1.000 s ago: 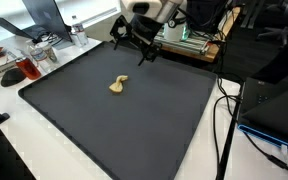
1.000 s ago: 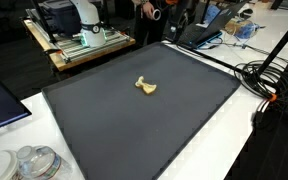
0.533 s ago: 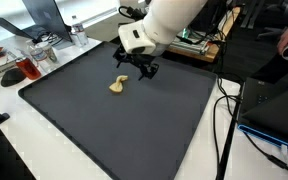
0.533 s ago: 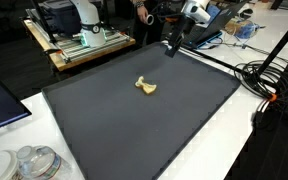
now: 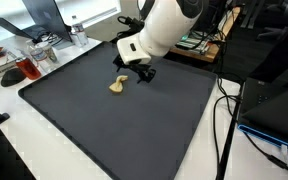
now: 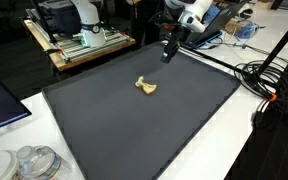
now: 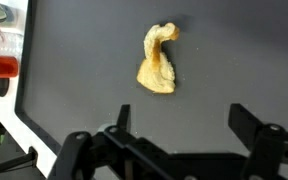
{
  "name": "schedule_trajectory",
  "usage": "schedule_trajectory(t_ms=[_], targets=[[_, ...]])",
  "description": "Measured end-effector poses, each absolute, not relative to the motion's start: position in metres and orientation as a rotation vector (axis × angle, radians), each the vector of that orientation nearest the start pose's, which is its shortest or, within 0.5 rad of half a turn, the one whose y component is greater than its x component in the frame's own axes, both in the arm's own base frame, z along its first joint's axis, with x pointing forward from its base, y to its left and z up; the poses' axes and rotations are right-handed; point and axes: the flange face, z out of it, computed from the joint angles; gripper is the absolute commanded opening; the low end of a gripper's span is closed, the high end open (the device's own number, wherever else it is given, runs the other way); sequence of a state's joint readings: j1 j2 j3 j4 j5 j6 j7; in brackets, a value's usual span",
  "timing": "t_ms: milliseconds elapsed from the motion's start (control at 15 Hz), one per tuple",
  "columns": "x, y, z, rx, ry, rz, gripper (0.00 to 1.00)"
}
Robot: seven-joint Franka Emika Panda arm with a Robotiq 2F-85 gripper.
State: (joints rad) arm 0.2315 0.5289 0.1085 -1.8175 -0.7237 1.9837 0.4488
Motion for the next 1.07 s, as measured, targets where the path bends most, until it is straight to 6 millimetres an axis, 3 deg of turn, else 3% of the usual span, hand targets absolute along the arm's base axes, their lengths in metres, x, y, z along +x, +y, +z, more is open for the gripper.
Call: schedule_trajectory(t_ms=[333,600,1067], targets=[[0.602,0.163,0.237,2.496,0.374,-0.126,1.0],[0.62,0.161,0.252,2.561,0.372,-0.193,1.0],[0.668,0.126,0.258,2.658,0.396,-0.378,1.0]])
